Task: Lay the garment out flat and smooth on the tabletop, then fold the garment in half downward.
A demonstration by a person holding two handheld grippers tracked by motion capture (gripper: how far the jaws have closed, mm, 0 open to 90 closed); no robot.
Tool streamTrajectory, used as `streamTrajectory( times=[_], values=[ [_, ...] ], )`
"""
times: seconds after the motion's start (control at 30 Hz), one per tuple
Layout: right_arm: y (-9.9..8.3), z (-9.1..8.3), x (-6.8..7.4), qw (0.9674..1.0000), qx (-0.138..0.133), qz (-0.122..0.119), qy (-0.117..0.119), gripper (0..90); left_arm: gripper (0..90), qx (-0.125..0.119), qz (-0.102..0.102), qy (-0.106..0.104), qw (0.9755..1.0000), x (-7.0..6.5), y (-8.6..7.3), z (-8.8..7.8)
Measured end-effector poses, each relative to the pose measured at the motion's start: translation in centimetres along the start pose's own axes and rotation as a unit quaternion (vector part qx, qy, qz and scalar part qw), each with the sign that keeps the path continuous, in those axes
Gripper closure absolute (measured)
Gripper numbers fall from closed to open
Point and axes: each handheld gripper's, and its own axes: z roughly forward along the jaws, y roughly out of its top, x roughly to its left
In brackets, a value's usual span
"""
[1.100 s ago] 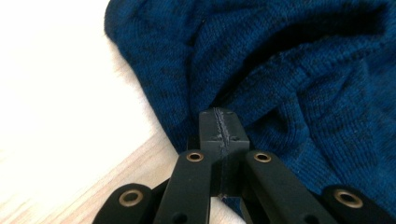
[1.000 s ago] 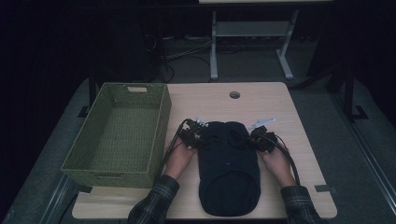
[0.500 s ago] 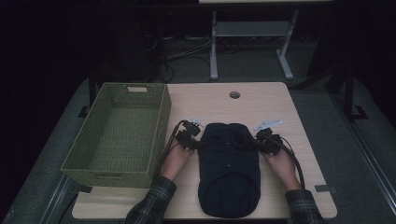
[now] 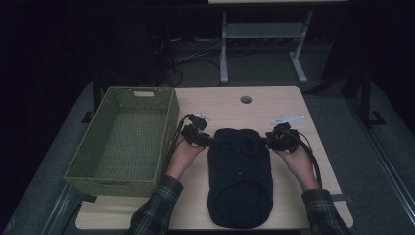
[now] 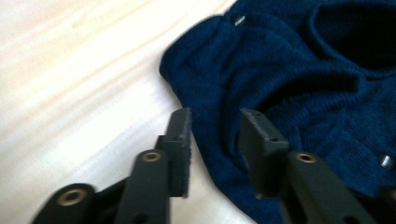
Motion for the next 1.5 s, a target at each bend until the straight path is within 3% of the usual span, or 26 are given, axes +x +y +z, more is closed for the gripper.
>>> streamTrajectory(
  times=[0.13,0.2,0.3,0.43,0.53,0.7,0.93,1.17,1.4,1.5],
  values=[
    [0.7,0.6,-0.5,0.9999,0.012,0.001,0.006,58.6,53.0,-0.012,0.014,0.006,0.9998,0.5,0.8,0.2],
    [0.9,0.8,-0.7,1.0000,0.003,0.003,0.008,58.8,51.7,-0.019,0.012,0.005,0.9997,0.8,1.2,0.3],
    [1.4,1.3,-1.2,0.9999,0.011,0.004,0.010,57.5,50.7,-0.019,0.016,0.008,0.9997,1.2,1.9,0.6],
    [1.9,1.7,-1.6,0.9999,-0.002,0.008,0.012,57.7,49.6,-0.016,0.014,0.008,0.9997,1.7,2.7,1.3],
    [2.3,2.2,-2.0,0.9998,0.009,0.012,0.016,56.7,47.5,-0.016,0.013,0.011,0.9997,2.0,2.9,1.7],
    [2.7,3.2,-2.4,0.9998,0.001,0.015,0.015,57.0,44.1,-0.023,0.000,0.013,0.9997,2.5,3.0,2.7],
    [2.2,4.9,-2.8,0.9992,0.016,0.029,0.022,56.0,42.2,-0.010,0.003,0.013,0.9999,3.0,2.9,4.1],
    [1.7,6.1,-2.8,0.9986,0.039,0.027,0.025,57.4,40.3,-0.004,-0.003,0.009,0.9999,3.3,2.8,5.1],
    [1.4,6.4,-2.7,0.9975,0.041,0.045,0.035,63.7,39.6,0.003,-0.005,0.008,1.0000,3.4,2.6,5.7],
    [1.5,6.4,-2.6,0.9976,0.043,0.043,0.034,66.6,40.9,0.009,-0.003,0.006,0.9999,3.5,2.5,6.0]
  ],
)
